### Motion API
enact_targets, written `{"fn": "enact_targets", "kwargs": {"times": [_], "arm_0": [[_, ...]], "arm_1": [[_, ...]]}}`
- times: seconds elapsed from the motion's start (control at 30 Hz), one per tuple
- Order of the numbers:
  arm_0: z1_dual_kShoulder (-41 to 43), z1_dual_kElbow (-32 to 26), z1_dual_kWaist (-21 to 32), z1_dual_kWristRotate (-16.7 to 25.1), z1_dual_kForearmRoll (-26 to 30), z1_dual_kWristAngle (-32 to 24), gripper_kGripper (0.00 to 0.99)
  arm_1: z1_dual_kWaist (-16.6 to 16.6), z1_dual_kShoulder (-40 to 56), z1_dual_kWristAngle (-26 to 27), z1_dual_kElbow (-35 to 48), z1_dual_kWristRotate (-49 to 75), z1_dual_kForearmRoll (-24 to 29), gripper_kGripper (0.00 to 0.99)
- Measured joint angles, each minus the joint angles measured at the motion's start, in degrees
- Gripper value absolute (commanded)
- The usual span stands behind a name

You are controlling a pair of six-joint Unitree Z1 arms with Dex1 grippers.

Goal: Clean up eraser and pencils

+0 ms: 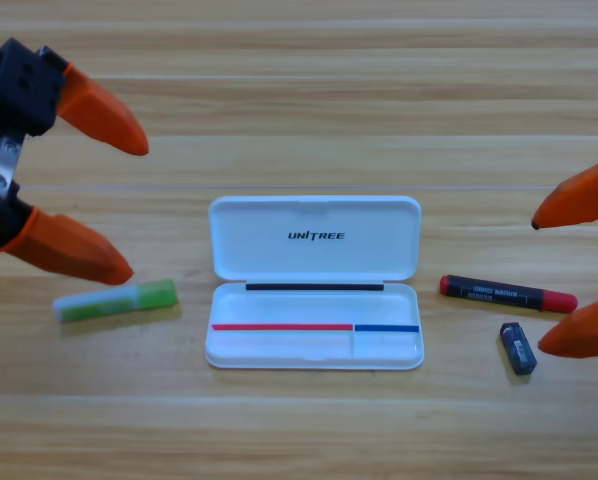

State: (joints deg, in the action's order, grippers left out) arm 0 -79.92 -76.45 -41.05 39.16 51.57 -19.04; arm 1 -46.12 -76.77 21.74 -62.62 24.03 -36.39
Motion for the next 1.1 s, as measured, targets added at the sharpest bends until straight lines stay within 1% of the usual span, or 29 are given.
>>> {"fn": "enact_targets", "kwargs": {"times": [0.3, 0.47, 0.6, 0.7, 0.8, 0.87, 1.0, 1.1], "arm_0": [[-1.1, 0.2, 0.0, 0.0, 0.0, 1.8, 0.988], [-1.2, 1.4, 0.0, 0.0, -0.1, 2.3, 0.990], [-1.2, 1.4, 0.0, 0.0, -0.2, 5.2, 0.985], [-1.2, 1.3, -0.1, 0.5, -0.2, 11.0, 0.974], [-2.7, 0.4, -0.1, 2.6, 0.0, 17.0, 0.963], [-5.1, -1.3, 0.1, 3.5, 0.7, 20.6, 0.963], [-11.3, -2.8, 2.9, 6.4, 1.0, 22.4, 0.965], [-16.3, -2.7, 5.5, 7.3, 1.2, 23.5, 0.976]], "arm_1": [[0.0, 0.0, -1.5, 0.1, -0.5, 0.0, 0.986], [0.0, 0.2, -3.9, 0.1, -2.9, 0.0, 0.988], [0.0, 0.5, -10.4, 0.1, -7.8, 0.0, 0.988], [0.0, 0.5, -17.8, 0.1, -12.4, -0.2, 0.988], [0.0, 0.5, -24.7, 0.1, -18.0, -0.7, 0.988], [0.0, 0.5, -27.6, 0.1, -21.3, -1.2, 0.988], [0.0, -0.3, -30.4, 0.1, -27.1, -2.1, 0.982], [0.0, -3.8, -30.8, 0.0, -31.0, -3.9, 0.982]]}}
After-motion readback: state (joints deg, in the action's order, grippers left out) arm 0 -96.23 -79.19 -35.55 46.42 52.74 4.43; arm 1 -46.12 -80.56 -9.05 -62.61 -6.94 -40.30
